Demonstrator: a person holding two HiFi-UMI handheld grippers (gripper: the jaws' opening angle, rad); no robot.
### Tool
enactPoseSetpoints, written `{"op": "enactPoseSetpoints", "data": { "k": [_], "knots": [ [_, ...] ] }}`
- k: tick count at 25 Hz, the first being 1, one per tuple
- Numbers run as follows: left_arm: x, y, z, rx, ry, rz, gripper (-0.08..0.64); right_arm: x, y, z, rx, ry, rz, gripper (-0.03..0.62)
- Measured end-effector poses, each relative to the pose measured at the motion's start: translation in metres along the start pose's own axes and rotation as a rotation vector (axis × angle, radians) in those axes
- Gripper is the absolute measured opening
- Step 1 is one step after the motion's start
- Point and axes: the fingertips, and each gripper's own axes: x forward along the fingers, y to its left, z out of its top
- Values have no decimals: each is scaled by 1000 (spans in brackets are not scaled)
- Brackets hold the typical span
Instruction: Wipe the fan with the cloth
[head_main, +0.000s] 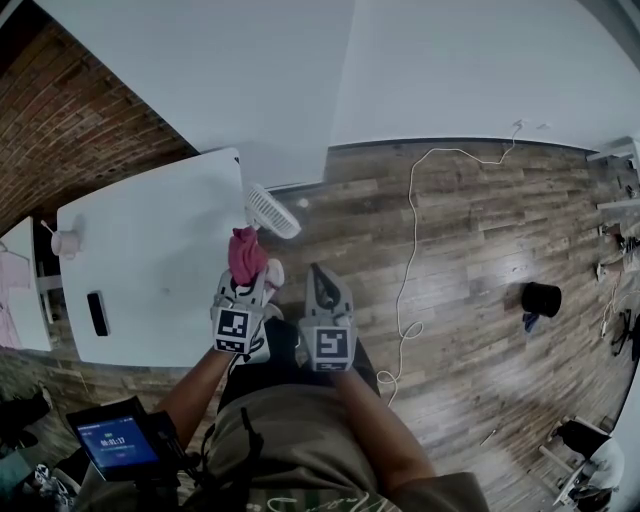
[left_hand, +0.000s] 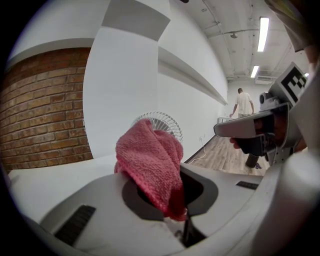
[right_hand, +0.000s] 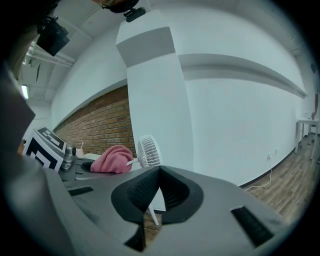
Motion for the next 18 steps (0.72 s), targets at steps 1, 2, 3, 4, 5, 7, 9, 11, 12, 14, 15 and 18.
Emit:
{"op": "enactPoseSetpoints", "data": {
  "k": [1, 2, 3, 4, 5, 7, 9, 11, 12, 14, 15, 18],
  "knots": [
    [-1, -1, -1, 1, 1, -2, 55, 0, 0, -1, -5, -3, 0, 1],
    [-1, -1, -3, 4, 2, -2, 55, 0, 1, -2, -6, -3, 1, 0],
    [-2, -2, -4, 7, 4, -2, 55, 0, 2, -1, -1, 2, 4, 0],
    [-2, -2, -6, 12, 7, -1, 55, 0, 3, 0, 6, 10, 9, 0],
    [-3, -4, -7, 15, 10, 0, 55, 0, 4, 1, 13, 18, 14, 0],
    [-4, -6, -10, 13, 16, 0, 55, 0, 6, 0, 17, 28, 26, 2],
    [-5, -8, -13, 1, 20, -2, 55, -1, 6, 0, 13, 28, 29, 1],
    [-6, -9, -16, -9, 23, -7, 55, -2, 5, 1, 3, 21, 18, 2],
    [-6, -9, -16, -12, 25, -9, 55, -2, 4, 1, 0, 20, 13, 0],
    [-6, -10, -19, -18, 33, -15, 55, -2, 2, 1, -6, 17, 8, 0],
    [-6, -11, -21, -21, 37, -16, 55, -2, 1, 0, -10, 16, 8, 0],
    [-7, -12, -25, -25, 44, -16, 55, -1, 3, -1, -10, 10, 13, 0]
  ]
}}
